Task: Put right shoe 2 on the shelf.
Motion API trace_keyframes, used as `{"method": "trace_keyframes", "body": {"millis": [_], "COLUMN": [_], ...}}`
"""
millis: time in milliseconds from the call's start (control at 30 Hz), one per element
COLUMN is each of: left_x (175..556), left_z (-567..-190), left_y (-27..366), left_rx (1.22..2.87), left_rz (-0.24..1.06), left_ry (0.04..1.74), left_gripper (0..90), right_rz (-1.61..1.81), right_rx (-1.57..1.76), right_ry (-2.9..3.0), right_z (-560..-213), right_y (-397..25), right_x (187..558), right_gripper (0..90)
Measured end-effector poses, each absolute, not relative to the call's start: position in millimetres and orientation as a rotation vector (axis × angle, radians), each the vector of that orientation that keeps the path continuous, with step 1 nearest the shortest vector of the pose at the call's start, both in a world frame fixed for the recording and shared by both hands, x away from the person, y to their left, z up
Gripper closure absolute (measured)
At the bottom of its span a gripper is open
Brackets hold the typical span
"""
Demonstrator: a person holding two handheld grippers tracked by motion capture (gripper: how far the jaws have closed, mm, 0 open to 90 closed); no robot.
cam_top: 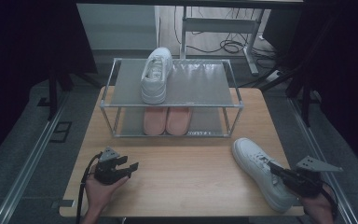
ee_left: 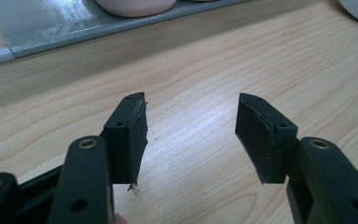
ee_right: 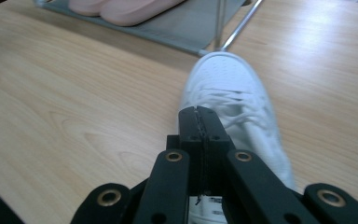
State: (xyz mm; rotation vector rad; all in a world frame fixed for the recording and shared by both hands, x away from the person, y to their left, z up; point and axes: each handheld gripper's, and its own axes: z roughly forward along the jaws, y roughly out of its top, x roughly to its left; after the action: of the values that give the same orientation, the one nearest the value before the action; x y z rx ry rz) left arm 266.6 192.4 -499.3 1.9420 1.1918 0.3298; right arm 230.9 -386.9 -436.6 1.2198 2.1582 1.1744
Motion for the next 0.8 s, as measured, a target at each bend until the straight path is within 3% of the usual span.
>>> {"method": "trace_keyframes", "body": {"millis": [400, 467, 500, 600, 800], "left_x": [267, 267, 267, 267, 267], "left_z": [-500, -500, -499, -500, -500], "left_y": [191, 191, 190, 190, 189], "left_rx": [1.946, 1.945, 1.948, 1.951, 1.951], "left_rz": [0.323, 0.325, 0.326, 0.326, 0.324], "left_ry": [1.189, 1.19, 1.186, 1.184, 1.187], "left_gripper": [44.0, 44.0, 44.0, 44.0, 43.9], "right_rz": [1.087, 1.099, 1.099, 1.085, 1.065], "right_rx": [1.308, 1.321, 1.326, 1.334, 1.366], "right_ry": [2.129, 2.129, 2.134, 2.15, 2.172], "right_z": [-435, -436, -437, -441, -455], "right_y": [-413, -418, -420, -421, -420], "right_x": [239, 240, 241, 243, 252], "right_gripper": [86.6, 81.8, 73.9, 62.0, 55.6]}}
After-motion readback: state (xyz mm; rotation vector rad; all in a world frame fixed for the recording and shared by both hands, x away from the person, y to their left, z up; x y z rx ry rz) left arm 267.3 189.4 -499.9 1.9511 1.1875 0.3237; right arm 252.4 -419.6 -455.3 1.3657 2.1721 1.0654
